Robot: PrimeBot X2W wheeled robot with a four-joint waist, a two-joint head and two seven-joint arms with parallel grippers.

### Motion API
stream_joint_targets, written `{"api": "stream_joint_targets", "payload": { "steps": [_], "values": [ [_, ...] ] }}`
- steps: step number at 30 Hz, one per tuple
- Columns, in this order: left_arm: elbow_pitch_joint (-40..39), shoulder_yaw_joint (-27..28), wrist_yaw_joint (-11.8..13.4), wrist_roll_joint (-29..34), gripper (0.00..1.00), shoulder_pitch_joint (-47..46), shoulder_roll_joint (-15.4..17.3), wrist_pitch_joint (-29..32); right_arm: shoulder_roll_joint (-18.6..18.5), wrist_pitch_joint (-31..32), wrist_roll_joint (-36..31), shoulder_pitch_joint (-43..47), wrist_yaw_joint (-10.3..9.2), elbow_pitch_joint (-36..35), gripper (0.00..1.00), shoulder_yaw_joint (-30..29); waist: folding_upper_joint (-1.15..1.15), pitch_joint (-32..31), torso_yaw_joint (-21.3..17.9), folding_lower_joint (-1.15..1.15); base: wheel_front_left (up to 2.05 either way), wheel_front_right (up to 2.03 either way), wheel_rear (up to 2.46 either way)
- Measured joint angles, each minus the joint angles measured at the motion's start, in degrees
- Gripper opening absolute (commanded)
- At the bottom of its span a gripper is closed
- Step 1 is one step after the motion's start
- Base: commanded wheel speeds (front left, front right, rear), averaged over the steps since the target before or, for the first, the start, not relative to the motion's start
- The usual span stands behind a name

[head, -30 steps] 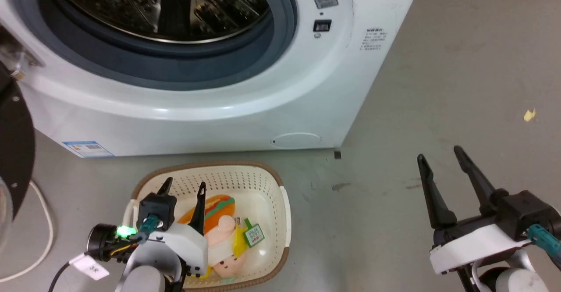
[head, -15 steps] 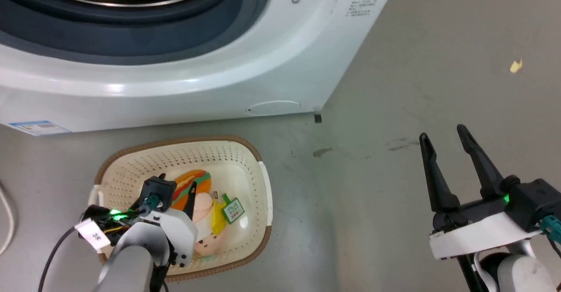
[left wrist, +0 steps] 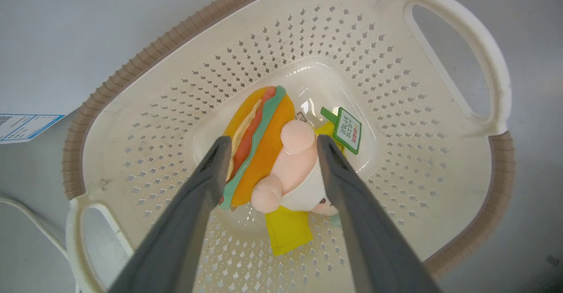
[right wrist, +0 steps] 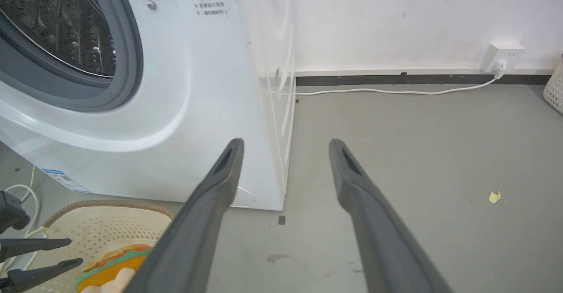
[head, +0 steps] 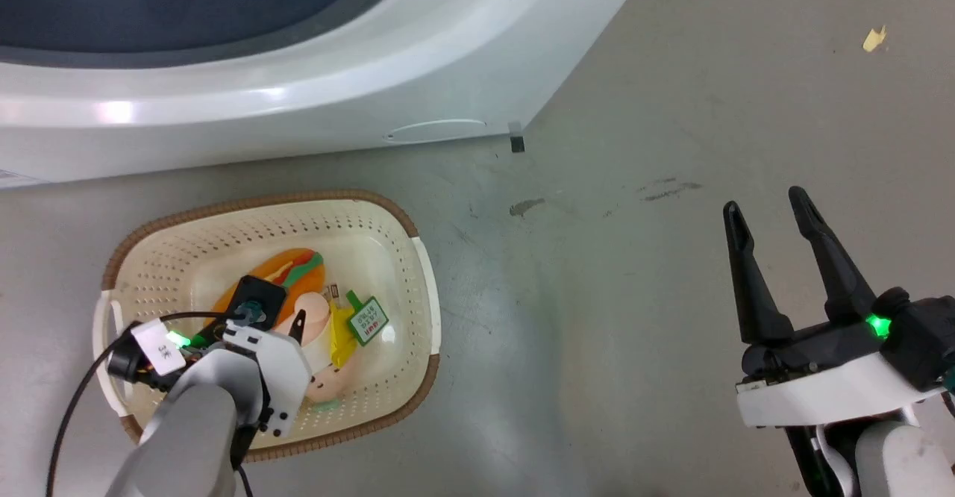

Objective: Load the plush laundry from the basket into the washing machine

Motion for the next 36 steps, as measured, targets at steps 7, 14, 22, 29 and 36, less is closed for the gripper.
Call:
{"api": "stream_joint_targets", "payload": {
  "steps": [7,14,22,29,36],
  "values": [
    [3.9,-3.2,-0.3,0.0,1.00,-3.6,1.5,0.3,0.0,-0.7,1.2,-0.8,0.00,-0.8,1.00,-0.1,0.00,3.8,-0.8,0.00,0.00,0.00,0.00],
    [8.0,-6.6,-0.8,0.0,1.00,-7.8,3.3,1.3,0.0,-1.6,2.2,-1.6,0.00,-2.0,1.00,-0.2,0.00,7.6,-1.4,0.00,0.00,0.00,0.00],
    [13.1,-9.5,-0.8,0.0,1.00,-12.8,4.9,2.7,0.0,-2.6,3.1,-2.1,0.00,-3.4,1.00,-0.1,0.00,11.9,-2.3,0.00,0.00,0.00,0.00],
    [17.2,-11.4,-0.5,-0.5,1.00,-16.6,5.8,2.8,0.0,-3.3,4.8,-2.8,0.00,-4.3,1.00,-0.1,0.00,15.5,-3.3,0.00,0.00,0.00,0.00],
    [21.1,-13.7,-0.5,-0.5,1.00,-20.4,6.5,3.1,0.0,-4.3,5.7,-3.5,0.00,-5.3,1.00,0.0,0.00,18.8,-4.2,-0.01,0.00,0.00,0.00]
  ]
}}
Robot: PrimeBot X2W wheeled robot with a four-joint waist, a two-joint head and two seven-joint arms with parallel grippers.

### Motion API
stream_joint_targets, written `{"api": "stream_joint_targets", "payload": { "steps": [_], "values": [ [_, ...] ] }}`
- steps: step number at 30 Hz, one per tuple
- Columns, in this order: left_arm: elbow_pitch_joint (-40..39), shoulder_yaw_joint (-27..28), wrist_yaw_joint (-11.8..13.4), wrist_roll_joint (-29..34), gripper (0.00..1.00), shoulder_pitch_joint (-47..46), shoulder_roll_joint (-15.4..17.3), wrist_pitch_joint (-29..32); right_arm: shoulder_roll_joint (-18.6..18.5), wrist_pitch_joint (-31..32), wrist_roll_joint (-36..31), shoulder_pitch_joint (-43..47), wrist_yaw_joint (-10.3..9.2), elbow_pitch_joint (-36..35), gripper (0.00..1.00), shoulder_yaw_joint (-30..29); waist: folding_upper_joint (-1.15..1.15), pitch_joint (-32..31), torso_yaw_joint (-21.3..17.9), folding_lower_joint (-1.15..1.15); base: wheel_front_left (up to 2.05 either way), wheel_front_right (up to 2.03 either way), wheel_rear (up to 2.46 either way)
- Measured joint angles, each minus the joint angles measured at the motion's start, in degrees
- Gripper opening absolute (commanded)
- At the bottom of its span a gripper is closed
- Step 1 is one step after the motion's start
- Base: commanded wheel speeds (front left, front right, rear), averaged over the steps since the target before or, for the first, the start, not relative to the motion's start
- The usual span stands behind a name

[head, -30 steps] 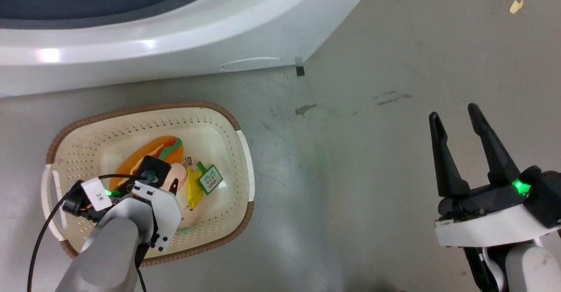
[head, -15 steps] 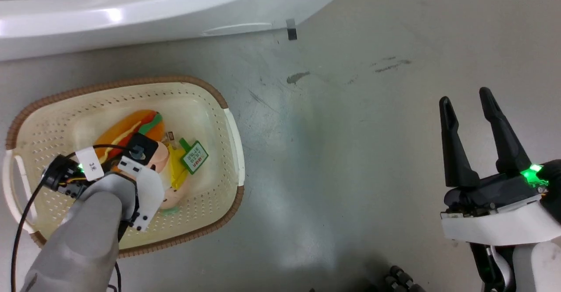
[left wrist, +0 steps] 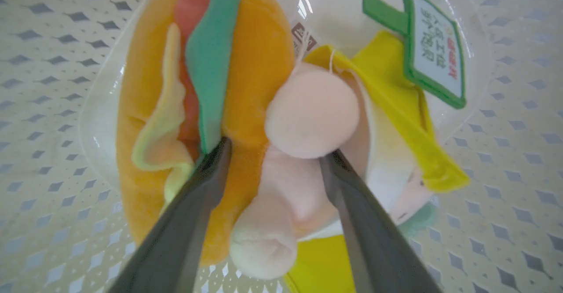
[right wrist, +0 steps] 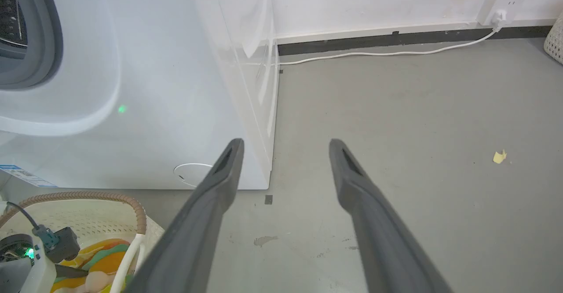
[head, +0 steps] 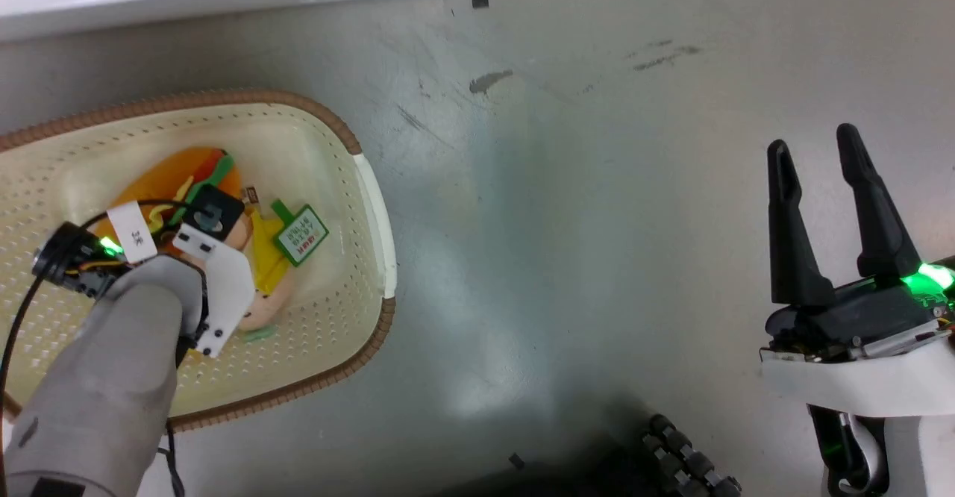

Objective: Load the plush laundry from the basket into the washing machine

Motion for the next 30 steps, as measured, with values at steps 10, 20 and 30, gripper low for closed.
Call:
{"api": "stream_joint_targets", "payload": {
  "steps": [10,20,30],
  "values": [
    [5.5,-2.8,-0.5,-1.9,0.00,-4.8,0.4,-0.1,0.0,-1.1,0.7,-3.0,0.00,-0.7,1.00,0.4,0.00,3.9,-1.6,-0.01,0.00,0.00,0.00],
    [10.5,-2.9,1.6,-6.0,0.00,-2.2,-0.9,-6.6,0.0,-2.0,-1.2,-6.2,0.00,2.7,1.00,0.4,0.00,-0.2,-4.0,0.00,0.00,0.00,0.00],
    [10.6,-1.2,1.7,-10.7,0.00,9.1,-8.8,-19.7,0.0,-2.0,-6.6,0.4,0.00,7.3,1.00,-1.5,0.00,-16.9,-0.5,-0.01,0.00,0.00,0.00]
  ]
}}
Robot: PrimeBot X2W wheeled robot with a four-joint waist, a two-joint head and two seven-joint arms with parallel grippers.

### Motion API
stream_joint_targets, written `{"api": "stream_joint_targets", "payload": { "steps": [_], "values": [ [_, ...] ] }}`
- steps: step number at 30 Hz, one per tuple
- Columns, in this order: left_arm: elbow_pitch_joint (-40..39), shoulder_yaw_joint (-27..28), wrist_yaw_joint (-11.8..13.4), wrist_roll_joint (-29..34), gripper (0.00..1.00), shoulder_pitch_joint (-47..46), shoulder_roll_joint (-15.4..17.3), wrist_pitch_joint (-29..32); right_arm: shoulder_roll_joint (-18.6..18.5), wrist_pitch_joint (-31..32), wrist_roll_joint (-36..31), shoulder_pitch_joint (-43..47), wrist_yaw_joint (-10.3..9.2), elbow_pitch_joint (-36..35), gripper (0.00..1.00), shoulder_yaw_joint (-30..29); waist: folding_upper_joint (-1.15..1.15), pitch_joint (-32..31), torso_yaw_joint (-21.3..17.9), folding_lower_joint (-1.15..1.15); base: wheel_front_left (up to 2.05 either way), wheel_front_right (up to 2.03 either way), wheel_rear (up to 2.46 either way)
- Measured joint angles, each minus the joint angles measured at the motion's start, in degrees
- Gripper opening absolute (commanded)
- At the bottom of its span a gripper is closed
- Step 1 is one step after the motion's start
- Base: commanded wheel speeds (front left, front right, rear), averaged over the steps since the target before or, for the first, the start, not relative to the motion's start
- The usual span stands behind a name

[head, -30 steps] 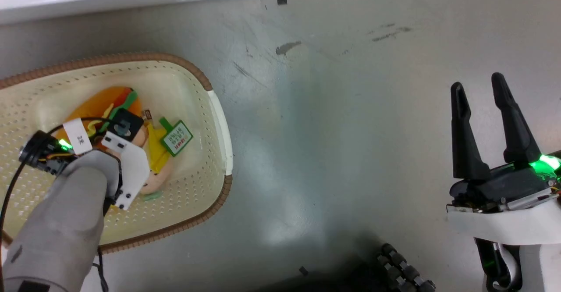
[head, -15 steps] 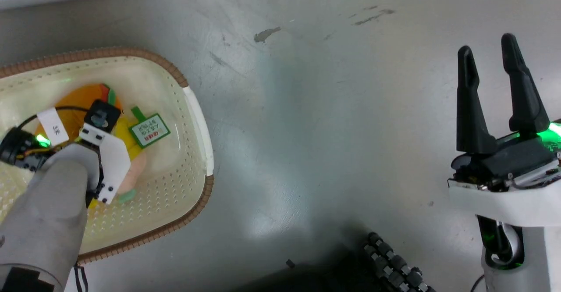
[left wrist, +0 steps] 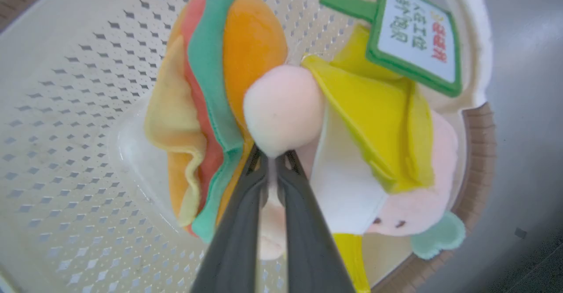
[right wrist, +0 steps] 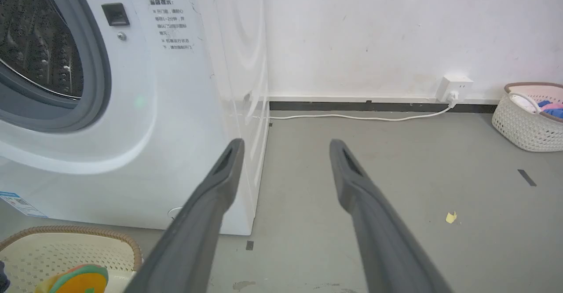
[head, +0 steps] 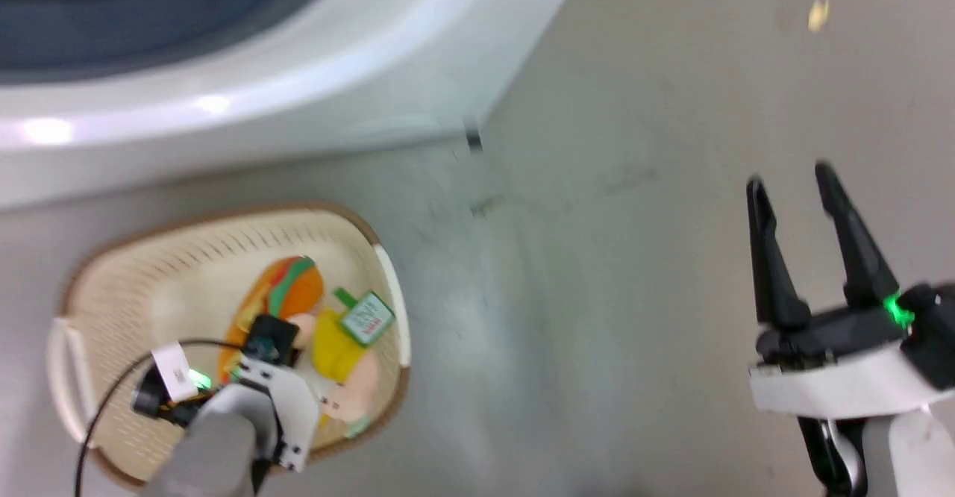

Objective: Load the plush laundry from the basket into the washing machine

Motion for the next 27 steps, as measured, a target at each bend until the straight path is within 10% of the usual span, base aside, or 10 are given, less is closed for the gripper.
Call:
{"api": "stream_joint_targets", "payload": {
  "steps": [15,27],
  "values": [
    [-25.7,4.9,3.1,-2.9,0.00,14.1,-0.2,-2.9,0.0,0.0,-2.8,9.0,0.00,1.4,1.00,-1.8,0.00,-21.4,8.2,-0.01,0.00,0.00,0.00],
    [-50.2,14.4,7.0,-5.5,0.00,18.9,1.2,-2.9,0.0,0.0,-2.1,9.3,0.00,0.8,1.00,-1.4,0.00,-23.4,9.7,0.00,0.00,0.00,0.00]
  ]
}}
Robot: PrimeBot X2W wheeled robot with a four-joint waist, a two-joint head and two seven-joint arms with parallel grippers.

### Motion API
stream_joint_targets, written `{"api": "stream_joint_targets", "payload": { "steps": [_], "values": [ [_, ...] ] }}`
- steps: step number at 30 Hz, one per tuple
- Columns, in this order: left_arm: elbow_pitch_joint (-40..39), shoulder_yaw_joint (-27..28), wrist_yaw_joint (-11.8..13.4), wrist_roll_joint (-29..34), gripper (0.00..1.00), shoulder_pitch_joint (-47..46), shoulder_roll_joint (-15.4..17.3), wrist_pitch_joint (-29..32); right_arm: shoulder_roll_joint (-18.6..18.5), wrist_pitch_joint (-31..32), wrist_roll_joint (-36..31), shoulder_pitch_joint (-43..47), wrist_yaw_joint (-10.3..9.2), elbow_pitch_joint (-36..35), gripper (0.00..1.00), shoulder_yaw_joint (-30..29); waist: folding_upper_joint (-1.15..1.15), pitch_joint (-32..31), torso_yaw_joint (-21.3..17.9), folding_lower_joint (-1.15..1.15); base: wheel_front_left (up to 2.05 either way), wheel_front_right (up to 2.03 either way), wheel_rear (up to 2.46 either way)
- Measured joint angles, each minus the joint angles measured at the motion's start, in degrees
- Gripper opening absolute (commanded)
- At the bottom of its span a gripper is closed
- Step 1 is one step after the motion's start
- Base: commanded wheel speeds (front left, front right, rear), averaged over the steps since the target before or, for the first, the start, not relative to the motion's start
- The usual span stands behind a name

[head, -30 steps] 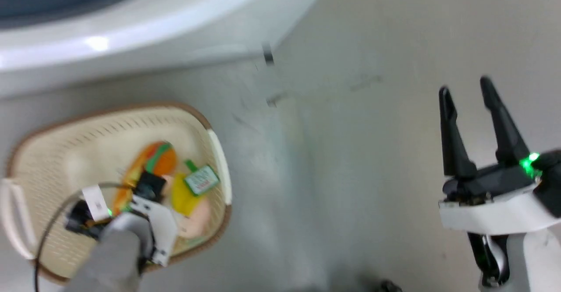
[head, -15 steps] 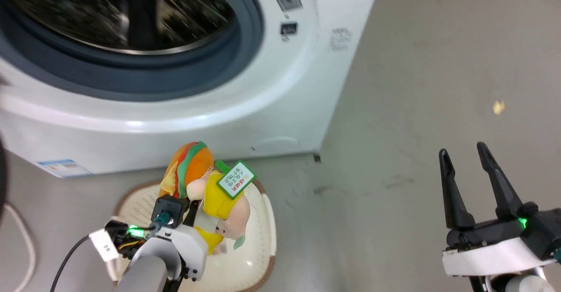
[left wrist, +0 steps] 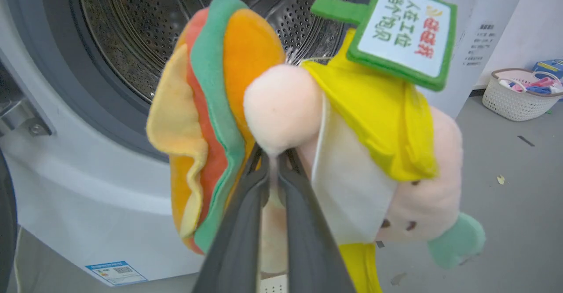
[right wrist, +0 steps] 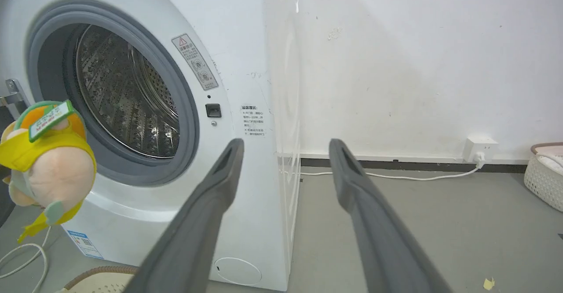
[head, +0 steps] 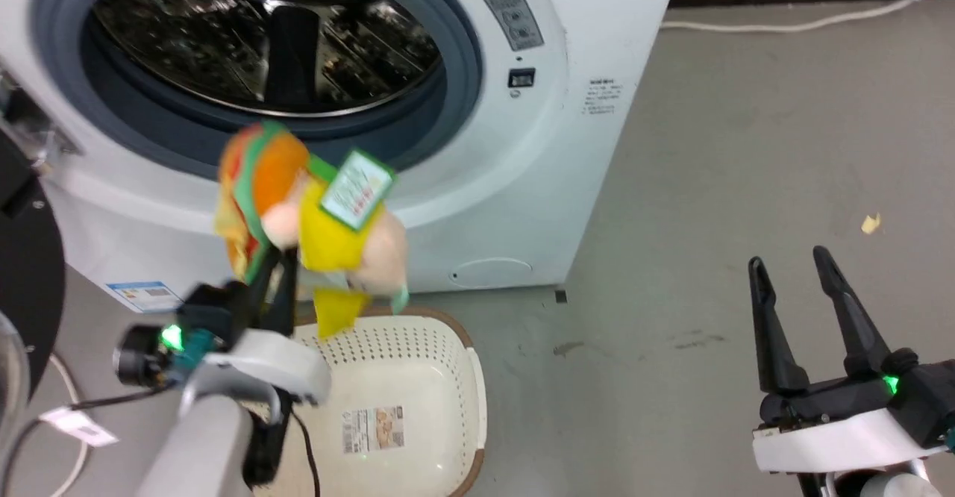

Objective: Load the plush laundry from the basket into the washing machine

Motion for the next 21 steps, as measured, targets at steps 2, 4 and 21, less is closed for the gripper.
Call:
{"api": "stream_joint_targets", "payload": {
  "steps": [2,4,21],
  "values": [
    [-3.0,1.8,0.5,-0.7,0.00,-0.3,0.1,0.0,0.0,0.0,0.2,-0.1,0.00,-0.3,1.00,0.2,0.00,1.2,-0.5,0.00,0.00,0.00,0.00],
    [-5.2,3.4,1.0,-1.5,0.00,-1.5,0.3,0.0,0.0,0.0,0.6,-0.4,0.00,-0.4,1.00,0.2,0.00,2.7,-1.0,0.00,0.00,0.00,0.00],
    [0.1,8.2,-0.5,-2.0,0.00,-37.5,12.3,16.2,0.0,0.0,6.0,-7.7,0.00,-1.5,1.00,2.5,0.00,23.4,-8.1,0.02,0.00,0.00,0.00]
  ]
}}
